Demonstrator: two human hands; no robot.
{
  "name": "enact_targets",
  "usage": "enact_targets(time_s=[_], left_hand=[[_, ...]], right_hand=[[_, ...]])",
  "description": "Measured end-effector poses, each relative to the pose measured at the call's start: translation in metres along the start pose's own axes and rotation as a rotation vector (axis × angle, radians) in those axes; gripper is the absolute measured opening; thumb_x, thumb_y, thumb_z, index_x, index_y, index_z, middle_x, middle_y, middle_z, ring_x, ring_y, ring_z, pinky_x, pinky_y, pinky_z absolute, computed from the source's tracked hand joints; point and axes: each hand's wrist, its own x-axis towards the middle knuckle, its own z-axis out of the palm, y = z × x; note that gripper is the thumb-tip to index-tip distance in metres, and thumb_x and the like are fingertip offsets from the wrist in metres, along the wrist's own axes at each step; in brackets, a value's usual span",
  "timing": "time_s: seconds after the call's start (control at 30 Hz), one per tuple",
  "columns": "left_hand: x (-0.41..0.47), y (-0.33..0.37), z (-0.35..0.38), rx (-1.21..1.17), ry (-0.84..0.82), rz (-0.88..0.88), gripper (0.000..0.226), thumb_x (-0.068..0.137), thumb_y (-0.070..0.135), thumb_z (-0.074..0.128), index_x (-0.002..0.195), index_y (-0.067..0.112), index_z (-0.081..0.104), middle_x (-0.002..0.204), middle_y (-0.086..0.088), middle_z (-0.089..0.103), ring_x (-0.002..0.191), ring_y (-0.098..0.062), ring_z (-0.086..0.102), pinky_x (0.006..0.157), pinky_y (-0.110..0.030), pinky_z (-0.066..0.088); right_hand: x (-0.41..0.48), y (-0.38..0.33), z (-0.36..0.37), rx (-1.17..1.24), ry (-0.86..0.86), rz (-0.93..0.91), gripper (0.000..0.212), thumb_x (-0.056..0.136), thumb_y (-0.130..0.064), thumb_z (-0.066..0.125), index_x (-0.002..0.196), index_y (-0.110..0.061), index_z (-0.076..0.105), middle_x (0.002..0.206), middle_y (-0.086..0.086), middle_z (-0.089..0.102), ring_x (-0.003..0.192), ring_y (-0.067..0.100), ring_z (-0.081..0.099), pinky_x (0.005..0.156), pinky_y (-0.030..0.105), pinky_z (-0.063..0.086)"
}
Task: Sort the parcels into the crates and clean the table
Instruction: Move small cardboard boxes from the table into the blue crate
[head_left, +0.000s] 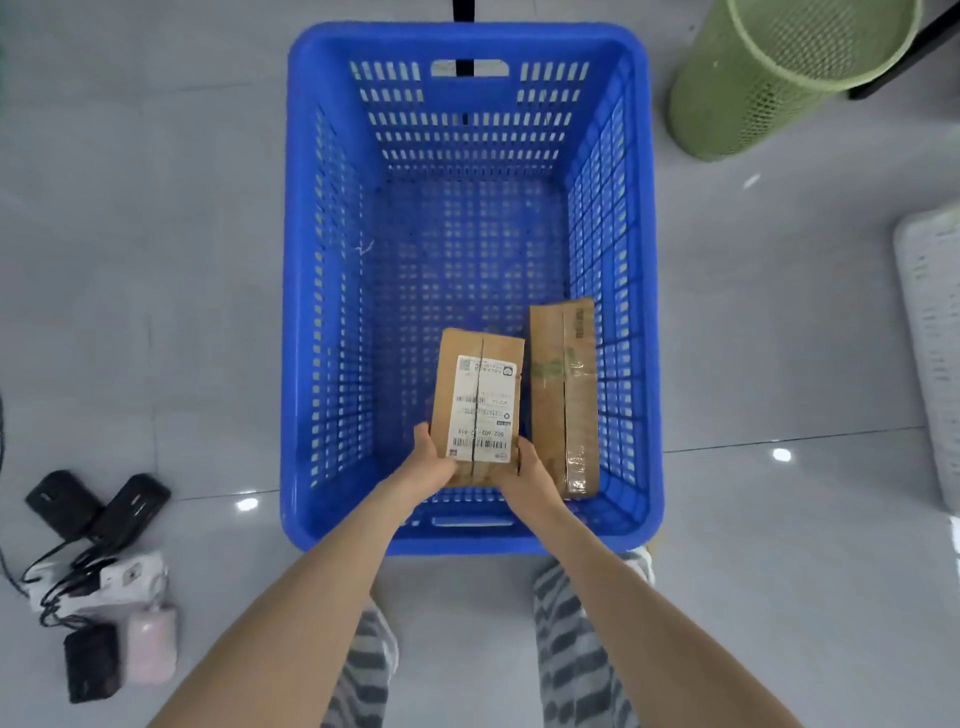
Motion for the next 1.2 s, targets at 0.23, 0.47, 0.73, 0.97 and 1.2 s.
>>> enact_targets(time_s=[0.23,0.47,0.73,0.97,1.2], left_hand=[[0.057,-0.028,0.029,-0.038,0.050,-0.047,0.074,0.087,0.011,0.062,0.143,0.018,0.015,0.133,-0.009,0.036,0.104,-0.015,0.039,0.086,-0.024,0.036],[0.085,-0.052,0.051,0.134,0.011,0.036,0.065,0.093,0.002,0.050,0.144,0.008,0.010,0.130,-0.008,0.049,0.101,-0.015,0.047,0.085,-0.027,0.041],[0.122,-0.064,0.069,0.193,0.058,0.045,0.062,0.093,0.011,0.051,0.139,0.017,0.010,0.122,-0.002,0.051,0.099,-0.019,0.052,0.082,-0.035,0.044],[0.132,-0.070,0.079,0.510,-0.173,0.128,0.073,0.095,0.009,0.047,0.152,0.027,0.004,0.159,0.005,-0.003,0.143,-0.022,0.020,0.115,-0.042,0.025],[0.132,-0.073,0.075,0.490,-0.150,0.154,0.074,0.092,0.012,0.048,0.151,0.029,0.008,0.158,0.007,0.011,0.141,-0.018,0.026,0.112,-0.043,0.031]], right_hand=[[0.045,0.025,0.014,-0.007,-0.065,0.086,0.084,0.088,-0.014,0.056,0.151,-0.017,0.000,0.153,0.006,0.018,0.136,0.024,0.030,0.109,0.037,0.031],[0.078,0.050,0.014,-0.188,-0.079,0.123,0.100,0.091,-0.027,0.059,0.147,-0.011,-0.022,0.158,0.005,-0.011,0.146,0.023,0.003,0.118,0.034,0.012],[0.104,0.064,0.019,-0.412,-0.102,0.141,0.099,0.095,-0.035,0.053,0.143,-0.008,-0.030,0.155,0.007,-0.026,0.147,0.023,-0.010,0.120,0.036,0.003],[0.114,0.071,0.022,-0.671,-0.216,0.203,0.087,0.098,-0.028,0.045,0.146,-0.004,-0.024,0.151,0.006,-0.035,0.146,0.023,-0.015,0.120,0.037,0.002],[0.108,0.071,0.020,-0.554,-0.210,0.080,0.077,0.099,-0.021,0.043,0.151,-0.010,-0.013,0.158,0.001,-0.020,0.147,0.019,-0.004,0.119,0.031,0.009]])
